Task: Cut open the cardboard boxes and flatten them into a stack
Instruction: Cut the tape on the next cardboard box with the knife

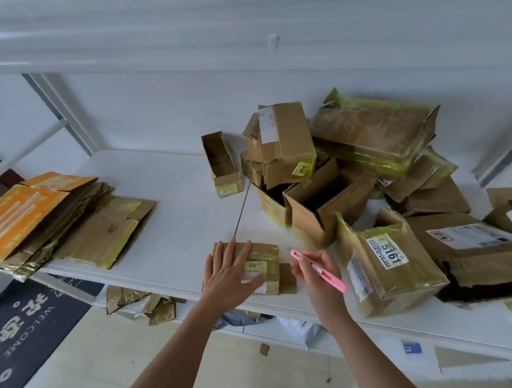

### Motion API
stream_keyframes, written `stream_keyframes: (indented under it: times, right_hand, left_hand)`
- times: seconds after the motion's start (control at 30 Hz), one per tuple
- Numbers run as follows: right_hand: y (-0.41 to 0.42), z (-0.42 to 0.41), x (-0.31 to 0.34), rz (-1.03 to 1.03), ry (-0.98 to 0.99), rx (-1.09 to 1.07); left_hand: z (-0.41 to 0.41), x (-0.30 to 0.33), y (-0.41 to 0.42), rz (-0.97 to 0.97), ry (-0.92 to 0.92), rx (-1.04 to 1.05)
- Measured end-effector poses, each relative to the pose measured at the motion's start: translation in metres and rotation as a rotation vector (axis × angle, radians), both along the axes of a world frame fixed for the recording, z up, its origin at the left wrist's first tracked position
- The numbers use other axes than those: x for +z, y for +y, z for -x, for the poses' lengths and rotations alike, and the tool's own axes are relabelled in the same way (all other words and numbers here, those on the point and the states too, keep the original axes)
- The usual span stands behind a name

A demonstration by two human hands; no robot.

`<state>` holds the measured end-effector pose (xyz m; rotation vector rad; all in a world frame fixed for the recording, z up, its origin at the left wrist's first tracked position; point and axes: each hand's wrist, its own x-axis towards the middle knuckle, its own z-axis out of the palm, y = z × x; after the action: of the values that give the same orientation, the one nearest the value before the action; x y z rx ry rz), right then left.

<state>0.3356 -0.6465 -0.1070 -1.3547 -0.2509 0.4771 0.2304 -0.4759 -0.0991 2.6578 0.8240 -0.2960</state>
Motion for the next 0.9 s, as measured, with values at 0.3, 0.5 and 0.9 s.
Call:
stream_keyframes:
  times: [0.3,0.5,0.9]
  right_hand:
    - [0.013,0.006,-0.009,0.037,0.047,0.007]
    - [0.013,0.002,-0.006,0.081,-0.023,0.063]
    - [-0.019,0.018,-0.012,0.202,-0.206,0.229]
  left_hand:
    - [0.001,0.001,0.005,0.047,0.010,-0.015]
    - [0.001,0.002,0.004,0.043,0.007,-0.019]
    - [0.003,0.004,0.001,0.030,-0.013,-0.023]
